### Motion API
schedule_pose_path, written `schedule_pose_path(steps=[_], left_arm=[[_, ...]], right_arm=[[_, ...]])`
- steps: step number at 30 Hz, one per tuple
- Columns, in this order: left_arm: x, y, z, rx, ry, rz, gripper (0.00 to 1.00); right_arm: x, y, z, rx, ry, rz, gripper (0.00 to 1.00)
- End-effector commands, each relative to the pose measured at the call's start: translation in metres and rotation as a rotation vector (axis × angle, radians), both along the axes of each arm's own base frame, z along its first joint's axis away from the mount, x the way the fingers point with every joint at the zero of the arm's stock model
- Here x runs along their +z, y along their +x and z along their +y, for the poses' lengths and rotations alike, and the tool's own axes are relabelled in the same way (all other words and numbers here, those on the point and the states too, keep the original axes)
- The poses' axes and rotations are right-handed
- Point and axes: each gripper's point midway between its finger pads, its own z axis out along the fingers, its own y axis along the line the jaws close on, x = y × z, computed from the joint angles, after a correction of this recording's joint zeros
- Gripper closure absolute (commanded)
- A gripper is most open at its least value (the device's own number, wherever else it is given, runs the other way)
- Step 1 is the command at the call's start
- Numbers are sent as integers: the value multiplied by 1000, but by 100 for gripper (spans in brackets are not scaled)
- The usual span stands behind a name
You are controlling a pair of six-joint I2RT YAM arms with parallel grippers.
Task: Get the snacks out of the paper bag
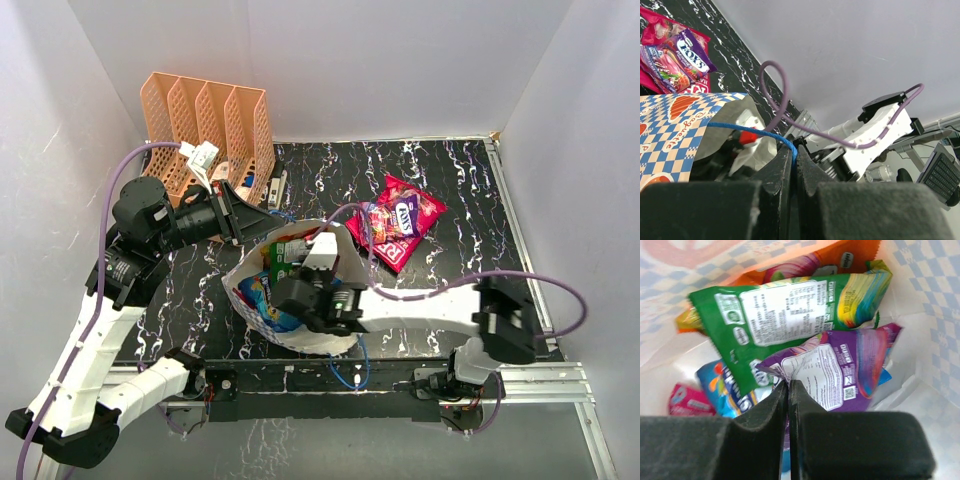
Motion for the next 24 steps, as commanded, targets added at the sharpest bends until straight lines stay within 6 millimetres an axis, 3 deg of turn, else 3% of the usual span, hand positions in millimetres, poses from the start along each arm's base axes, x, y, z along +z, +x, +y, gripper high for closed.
schedule_pose_path(steps=[1,12,17,22,24], left_arm=[[18,-12,2,-30,-32,-76,100],[12,-9,-1,-35,-38,-64,100],[9,-5,2,-6,-7,-67,100],[7,0,4,16,11,-66,100],[5,3,3,17,24,-61,100]], right_arm=[[70,-18,28,287,191,-61,93],[161,-62,4,564,381,-123,93],[199,-66,-25,548,410,-159,93],[263,-73,-44,600,441,-266,93],[278,-71,-49,589,420,-268,93]])
